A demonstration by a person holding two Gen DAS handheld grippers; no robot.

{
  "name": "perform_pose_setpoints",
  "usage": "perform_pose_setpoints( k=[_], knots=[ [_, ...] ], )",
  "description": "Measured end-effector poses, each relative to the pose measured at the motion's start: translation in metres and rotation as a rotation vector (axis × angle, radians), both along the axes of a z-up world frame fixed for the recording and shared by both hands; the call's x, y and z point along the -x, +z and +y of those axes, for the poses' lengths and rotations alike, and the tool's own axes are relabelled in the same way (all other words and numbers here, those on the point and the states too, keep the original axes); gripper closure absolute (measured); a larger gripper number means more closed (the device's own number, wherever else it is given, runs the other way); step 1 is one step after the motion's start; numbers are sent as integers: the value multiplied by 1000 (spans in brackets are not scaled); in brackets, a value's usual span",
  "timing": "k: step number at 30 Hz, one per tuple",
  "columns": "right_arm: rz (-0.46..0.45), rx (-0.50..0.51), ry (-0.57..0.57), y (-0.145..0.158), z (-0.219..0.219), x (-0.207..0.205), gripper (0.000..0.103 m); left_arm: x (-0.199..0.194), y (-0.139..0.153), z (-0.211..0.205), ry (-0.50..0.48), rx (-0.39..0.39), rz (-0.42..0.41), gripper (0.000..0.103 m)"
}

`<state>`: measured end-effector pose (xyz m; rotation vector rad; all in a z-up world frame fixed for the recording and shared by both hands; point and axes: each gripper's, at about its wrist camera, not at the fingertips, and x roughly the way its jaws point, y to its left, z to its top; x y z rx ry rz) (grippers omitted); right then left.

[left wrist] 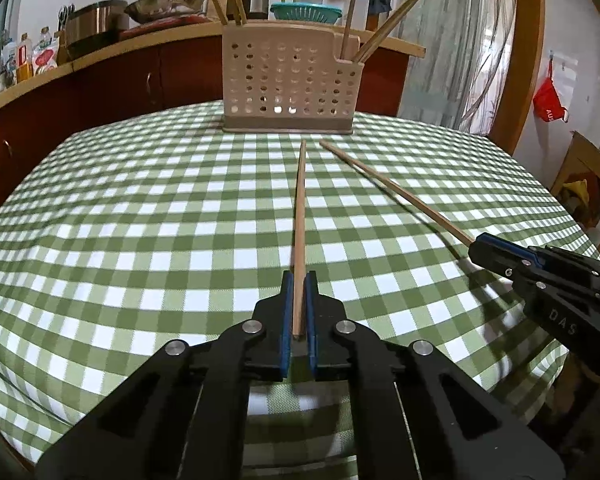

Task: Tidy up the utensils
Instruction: 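Lift both held chopsticks and carry them above the beige basket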

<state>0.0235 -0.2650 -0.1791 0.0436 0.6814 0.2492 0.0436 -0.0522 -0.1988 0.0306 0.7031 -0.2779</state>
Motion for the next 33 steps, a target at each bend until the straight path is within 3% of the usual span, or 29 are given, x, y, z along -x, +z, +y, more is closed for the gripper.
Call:
perform_pose_setpoints(
  k=[16,33],
  knots=[
    [-153,6,5,52,2,15,96,12,54,14,37,2,-176,97],
    [-271,-6,3,107,-2,32,96,30,113,33,57,40,-287,97]
  ],
)
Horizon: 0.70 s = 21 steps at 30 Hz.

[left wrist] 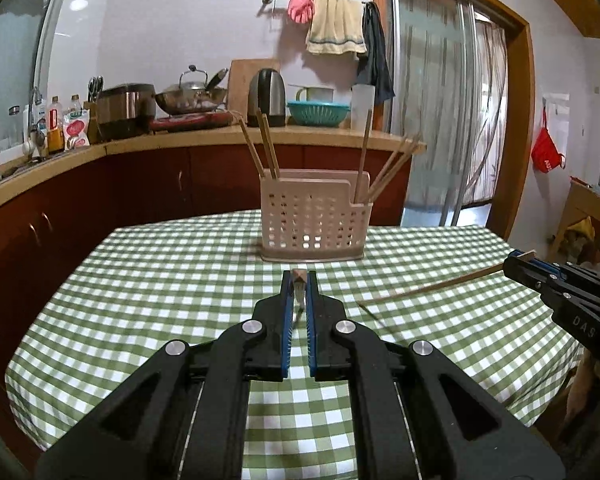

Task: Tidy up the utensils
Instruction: 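Lift both held chopsticks and carry them above the beige basket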

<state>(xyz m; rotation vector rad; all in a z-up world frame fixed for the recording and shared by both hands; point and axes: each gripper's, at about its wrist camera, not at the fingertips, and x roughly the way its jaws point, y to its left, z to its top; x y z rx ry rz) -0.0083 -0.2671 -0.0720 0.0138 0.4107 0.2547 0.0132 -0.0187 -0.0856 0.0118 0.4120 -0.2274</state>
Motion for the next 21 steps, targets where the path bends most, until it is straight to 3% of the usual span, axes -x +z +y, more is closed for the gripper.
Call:
perform_pose_setpoints(
  k=[9,21],
  knots=[
    [-16,-4,2,17,-4,-10,96,-11,16,6,-7,10,-6,97],
    [-59,10,22,32,6,-52,96,-42,29,10,-8,3,-25,97]
  ],
)
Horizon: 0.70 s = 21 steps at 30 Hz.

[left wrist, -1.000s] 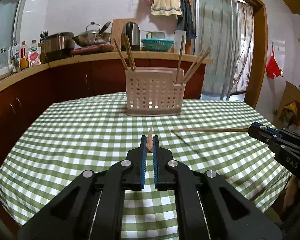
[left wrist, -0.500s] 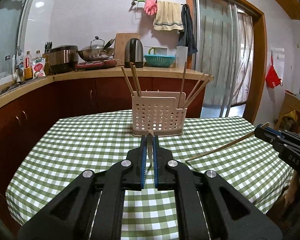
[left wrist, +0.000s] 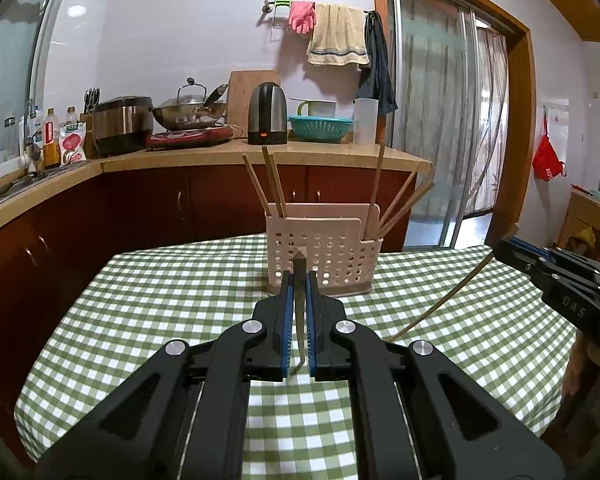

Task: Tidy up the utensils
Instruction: 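Lift both held chopsticks and carry them above the beige basket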

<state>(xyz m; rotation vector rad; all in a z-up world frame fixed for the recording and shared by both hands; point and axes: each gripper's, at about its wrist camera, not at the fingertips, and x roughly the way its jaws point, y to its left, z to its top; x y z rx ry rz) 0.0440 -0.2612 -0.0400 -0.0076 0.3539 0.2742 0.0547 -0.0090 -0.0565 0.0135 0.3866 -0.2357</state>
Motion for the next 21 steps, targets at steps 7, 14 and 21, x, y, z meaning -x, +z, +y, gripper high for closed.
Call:
perform_pose_setpoints(
  k=[7,14,21],
  knots=[
    [-10,-3,6,5,4,-19,96,-14,4,2,2,9,-3,97],
    [-10,-4,5,7,6,-25,96,-25,9,2,-5,11,-8,97],
    [-14,-6,6,9,7,-26,96,-27,16,-2,-16,14,-26,97]
  ],
)
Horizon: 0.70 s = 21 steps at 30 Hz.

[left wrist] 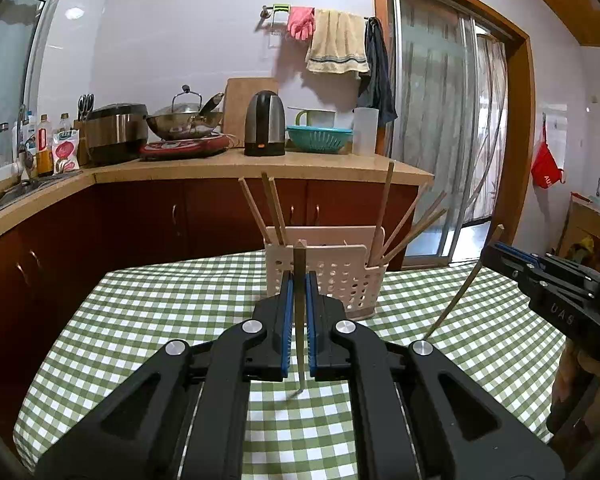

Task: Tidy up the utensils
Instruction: 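Lift both held chopsticks and carry them above the beige basket, then lower both chopsticks into the basket and open both grippers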

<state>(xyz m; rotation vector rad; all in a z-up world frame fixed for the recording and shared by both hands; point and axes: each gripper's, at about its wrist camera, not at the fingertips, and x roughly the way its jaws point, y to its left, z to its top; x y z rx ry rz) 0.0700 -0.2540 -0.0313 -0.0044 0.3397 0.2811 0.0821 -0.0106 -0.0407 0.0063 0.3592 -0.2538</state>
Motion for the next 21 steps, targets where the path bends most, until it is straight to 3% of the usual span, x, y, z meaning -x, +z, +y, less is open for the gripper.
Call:
perform_pose_setpoints(
  k=[8,21],
  knots=[
    [-47,-18,7,19,0,-9,96,-9,22,-2,-32,38,-34,97],
    [-227,-39,34,82,7,-42,96,-47,86,-15,-70,65,-174,97]
  ],
)
